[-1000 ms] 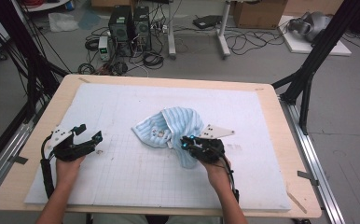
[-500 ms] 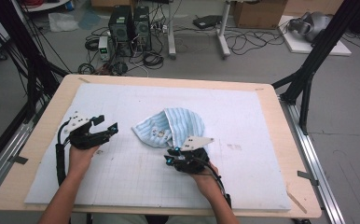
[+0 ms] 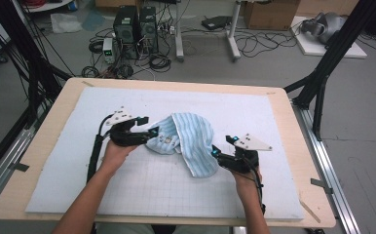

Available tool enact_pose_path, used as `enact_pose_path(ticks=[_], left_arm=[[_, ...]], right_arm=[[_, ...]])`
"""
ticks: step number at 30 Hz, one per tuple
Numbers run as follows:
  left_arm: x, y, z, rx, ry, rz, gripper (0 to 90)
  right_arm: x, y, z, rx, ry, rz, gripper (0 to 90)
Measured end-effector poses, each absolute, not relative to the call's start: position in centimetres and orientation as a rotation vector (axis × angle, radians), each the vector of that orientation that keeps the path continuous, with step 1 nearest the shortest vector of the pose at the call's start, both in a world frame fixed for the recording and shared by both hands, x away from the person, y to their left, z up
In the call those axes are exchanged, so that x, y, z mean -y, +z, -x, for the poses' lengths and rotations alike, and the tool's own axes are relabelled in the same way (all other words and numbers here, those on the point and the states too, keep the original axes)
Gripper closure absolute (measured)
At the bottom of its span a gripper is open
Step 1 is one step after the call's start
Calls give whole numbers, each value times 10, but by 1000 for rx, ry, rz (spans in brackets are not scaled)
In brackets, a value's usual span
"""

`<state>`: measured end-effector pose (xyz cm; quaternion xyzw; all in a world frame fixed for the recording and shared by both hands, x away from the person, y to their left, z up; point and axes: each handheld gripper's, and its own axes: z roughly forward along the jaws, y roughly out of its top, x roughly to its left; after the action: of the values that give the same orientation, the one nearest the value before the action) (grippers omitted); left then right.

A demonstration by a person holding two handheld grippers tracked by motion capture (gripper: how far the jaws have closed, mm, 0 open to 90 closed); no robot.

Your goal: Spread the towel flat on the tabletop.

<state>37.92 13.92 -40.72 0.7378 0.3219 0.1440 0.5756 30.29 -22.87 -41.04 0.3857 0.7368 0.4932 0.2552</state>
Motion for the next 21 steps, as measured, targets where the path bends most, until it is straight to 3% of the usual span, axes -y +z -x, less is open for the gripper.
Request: enact_pose_path(ticks=[13, 15, 19, 21], left_arm=[[-65, -423, -405, -790, 244, -1838, 315], [-60, -426, -407, -788, 238, -1886, 433], [-57, -428, -405, -765, 200, -1906, 845], [-59, -425, -402, -748, 209, -1898, 864]], right_arm=[[248, -414, -306, -1970, 1316, -1123, 357], [248, -414, -306, -1969, 1315, -1123, 357], [249, -415, -307, -1970, 1315, -1135, 356], [251, -415, -309, -1967, 1312, -1140, 357]])
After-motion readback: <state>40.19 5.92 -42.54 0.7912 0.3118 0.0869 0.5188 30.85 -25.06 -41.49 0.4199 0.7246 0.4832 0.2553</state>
